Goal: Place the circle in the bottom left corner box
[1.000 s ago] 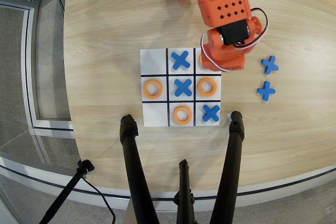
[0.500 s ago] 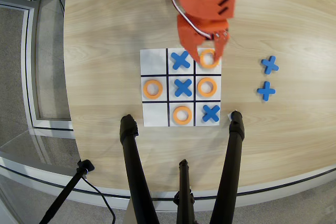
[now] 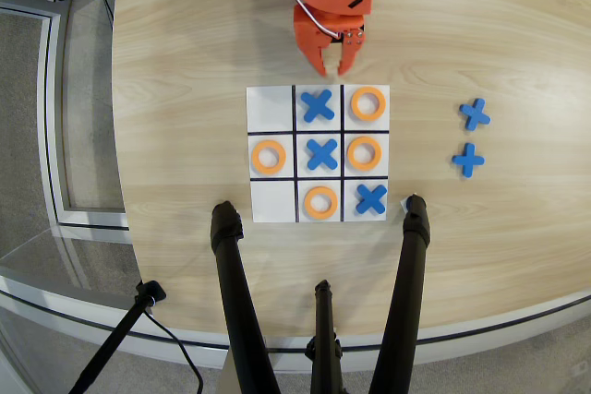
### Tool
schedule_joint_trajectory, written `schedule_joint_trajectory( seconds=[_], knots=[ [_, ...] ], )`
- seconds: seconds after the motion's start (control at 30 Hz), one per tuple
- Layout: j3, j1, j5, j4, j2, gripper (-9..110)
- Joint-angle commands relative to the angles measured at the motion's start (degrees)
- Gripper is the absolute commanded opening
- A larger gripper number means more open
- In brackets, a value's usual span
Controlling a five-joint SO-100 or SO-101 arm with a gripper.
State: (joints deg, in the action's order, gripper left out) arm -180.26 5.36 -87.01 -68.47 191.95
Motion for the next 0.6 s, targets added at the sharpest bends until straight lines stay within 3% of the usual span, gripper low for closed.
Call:
schedule_joint_trajectory(
  seconds=[0.0, 0.2, 0.33, 0.47, 0.57],
  knots=[
    [-3.16, -2.02, -0.44, -2.72, 0.35, 0],
    [-3.25, -6.94, -0.18, -3.52, 0.35, 0],
    [-3.25, -16.87, 0.18, -3.43, 0.35, 0],
    [-3.25, -32.87, 0.18, -3.78, 0.70, 0],
    [-3.25, -52.91, 0.18, -3.52, 2.55, 0]
  ],
)
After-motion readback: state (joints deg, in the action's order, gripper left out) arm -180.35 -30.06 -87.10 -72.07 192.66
